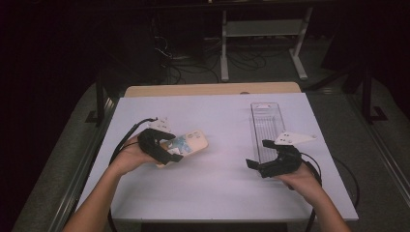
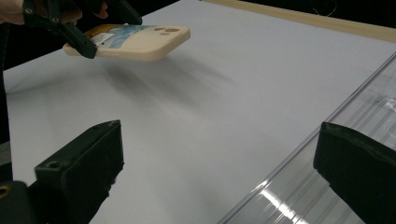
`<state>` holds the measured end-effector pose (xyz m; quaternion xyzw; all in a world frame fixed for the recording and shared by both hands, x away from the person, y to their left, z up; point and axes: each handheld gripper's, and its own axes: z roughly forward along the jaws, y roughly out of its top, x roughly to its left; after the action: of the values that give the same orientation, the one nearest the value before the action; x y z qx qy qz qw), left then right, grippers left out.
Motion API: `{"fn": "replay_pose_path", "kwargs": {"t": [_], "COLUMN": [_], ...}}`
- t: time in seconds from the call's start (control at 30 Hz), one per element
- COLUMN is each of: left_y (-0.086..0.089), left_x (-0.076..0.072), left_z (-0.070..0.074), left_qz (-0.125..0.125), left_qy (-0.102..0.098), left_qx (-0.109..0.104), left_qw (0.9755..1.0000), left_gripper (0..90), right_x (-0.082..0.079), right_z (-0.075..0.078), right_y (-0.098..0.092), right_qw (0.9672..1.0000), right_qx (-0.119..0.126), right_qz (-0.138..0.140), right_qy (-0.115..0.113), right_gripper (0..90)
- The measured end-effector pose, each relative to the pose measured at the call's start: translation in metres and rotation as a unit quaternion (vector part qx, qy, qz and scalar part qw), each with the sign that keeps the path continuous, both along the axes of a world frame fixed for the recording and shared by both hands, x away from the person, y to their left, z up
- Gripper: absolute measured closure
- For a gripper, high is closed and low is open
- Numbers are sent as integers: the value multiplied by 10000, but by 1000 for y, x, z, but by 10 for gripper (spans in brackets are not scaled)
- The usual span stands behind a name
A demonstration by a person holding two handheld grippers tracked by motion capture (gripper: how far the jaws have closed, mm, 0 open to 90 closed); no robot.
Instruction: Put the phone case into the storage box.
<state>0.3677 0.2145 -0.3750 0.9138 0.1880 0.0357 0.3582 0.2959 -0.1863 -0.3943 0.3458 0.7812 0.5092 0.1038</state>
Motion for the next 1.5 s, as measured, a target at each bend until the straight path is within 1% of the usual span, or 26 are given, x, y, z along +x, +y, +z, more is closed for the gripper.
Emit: {"fn": "replay_pose_path", "kwargs": {"t": [0.13,0.2,0.23,0.27,0.33,0.37,0.53,0.6,0.63,0.67,0.73,0.8,0.83,0.87,0.9,0.93,1.0,1.03,1.07,1.17,1.2,1.23,1.27,1.33,1.5], "left_y": [-2,-3,-3,-3,-4,-4,-6,-7,-8,-8,-10,-11,-12,-13,-14,-16,-17,-17,-18,-19,-20,-21,-22,-24,-32], "left_x": [1,1,1,1,1,2,4,4,4,4,3,3,4,3,2,2,2,2,3,4,5,5,6,7,11], "left_z": [7,11,12,14,16,17,22,22,23,23,23,23,23,22,23,23,24,25,26,27,28,29,30,31,32], "left_qz": [-156,-223,-266,-333,-402,-456,-662,-714,-769,-790,-847,-905,-943,-949,-1011,-1030,-1080,-1099,-1102,-1147,-1155,-1183,-1212,-1267,-1347], "left_qy": [-5,0,-23,-23,-25,-41,-20,8,-17,10,-16,-4,-43,-38,-51,-32,-6,-25,-35,-40,-25,-35,-60,-8,-14], "left_qx": [10,-10,-23,-10,-19,-22,-5,-34,-17,-14,-25,-17,29,38,59,20,-26,-43,-67,-77,-62,-30,-16,-38,66], "left_qw": [9999,9998,9996,9994,9992,9989,9978,9974,9970,9969,9964,9959,9955,9955,9948,9947,9942,9939,9939,9934,9933,9930,9926,9919,9909], "left_gripper": [116,116,116,116,116,117,116,116,116,116,116,116,116,116,116,116,116,116,116,116,116,116,116,116,115], "right_x": [4,7,8,9,13,14,23,27,29,30,33,37,38,39,41,42,46,47,49,53,55,56,57,59,66], "right_z": [5,8,9,11,14,15,23,26,27,29,31,34,35,36,37,39,41,42,43,46,46,47,48,48,50], "right_y": [0,-1,-1,-1,-1,-1,0,1,2,2,3,4,4,4,4,4,4,4,3,3,2,2,3,5,12], "right_qw": [10000,10000,9999,9999,9997,9996,9987,9985,9981,9979,9975,9967,9963,9960,9956,9951,9939,9937,9934,9931,9924,9919,9918,9904,9881], "right_qx": [-13,-24,-46,-42,-98,-101,-175,-228,-256,-263,-280,-348,-391,-380,-391,-395,-391,-388,-414,-399,-408,-403,-372,-467,-477], "right_qz": [63,83,112,130,241,262,470,507,555,583,643,724,765,806,845,898,1017,1044,1055,1086,1140,1183,1212,1292,1460], "right_qy": [-10,44,14,55,10,49,33,14,-14,-34,-27,-65,-88,-100,-133,-116,-154,-135,-194,-171,-218,-211,-158,-171,-104], "right_gripper": [13,13,13,13,13,13,13,13,13,13,13,13,13,13,13,13,13,13,13,13,13,13,13,13,13]}}
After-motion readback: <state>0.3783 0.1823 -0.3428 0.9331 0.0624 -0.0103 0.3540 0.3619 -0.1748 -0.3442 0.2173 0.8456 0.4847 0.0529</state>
